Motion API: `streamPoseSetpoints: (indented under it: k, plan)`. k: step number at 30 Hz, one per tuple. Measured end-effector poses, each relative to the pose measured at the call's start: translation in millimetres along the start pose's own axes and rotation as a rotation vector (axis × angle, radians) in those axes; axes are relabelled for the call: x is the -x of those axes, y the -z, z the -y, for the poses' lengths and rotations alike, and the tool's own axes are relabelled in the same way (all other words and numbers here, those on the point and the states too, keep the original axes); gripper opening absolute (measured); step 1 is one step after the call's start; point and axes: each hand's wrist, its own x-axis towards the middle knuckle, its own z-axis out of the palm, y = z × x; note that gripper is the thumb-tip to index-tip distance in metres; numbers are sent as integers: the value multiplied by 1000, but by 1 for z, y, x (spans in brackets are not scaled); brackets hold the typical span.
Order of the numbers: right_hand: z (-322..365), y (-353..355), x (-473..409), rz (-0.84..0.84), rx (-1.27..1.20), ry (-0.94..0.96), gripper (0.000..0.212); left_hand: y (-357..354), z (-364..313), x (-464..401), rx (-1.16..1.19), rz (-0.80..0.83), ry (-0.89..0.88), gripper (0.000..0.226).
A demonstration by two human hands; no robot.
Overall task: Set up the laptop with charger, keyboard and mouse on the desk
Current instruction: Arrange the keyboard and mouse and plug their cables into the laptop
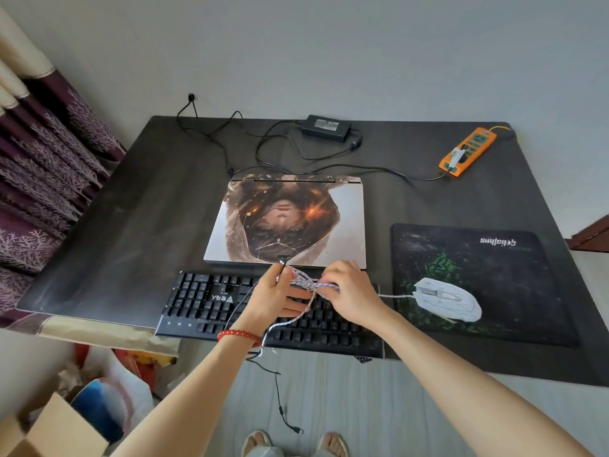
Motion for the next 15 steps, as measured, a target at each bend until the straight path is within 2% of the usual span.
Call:
streamPoseSetpoints:
  k: [4,7,11,15]
  plan:
    - [-15,30,7,101,-213,5,18,22,7,-9,-35,-313,-77,22]
    - [-29,51,16,40,-506,-145,22,46,13,-18,99,-439,13,20]
    - [-37,67,24,-145,-1256,-419,18,63,18,-20,-83,-274,204,20]
    - [-38,78,21,-403,-1746,-516,19,67,25,-12,-334,-44,227,17]
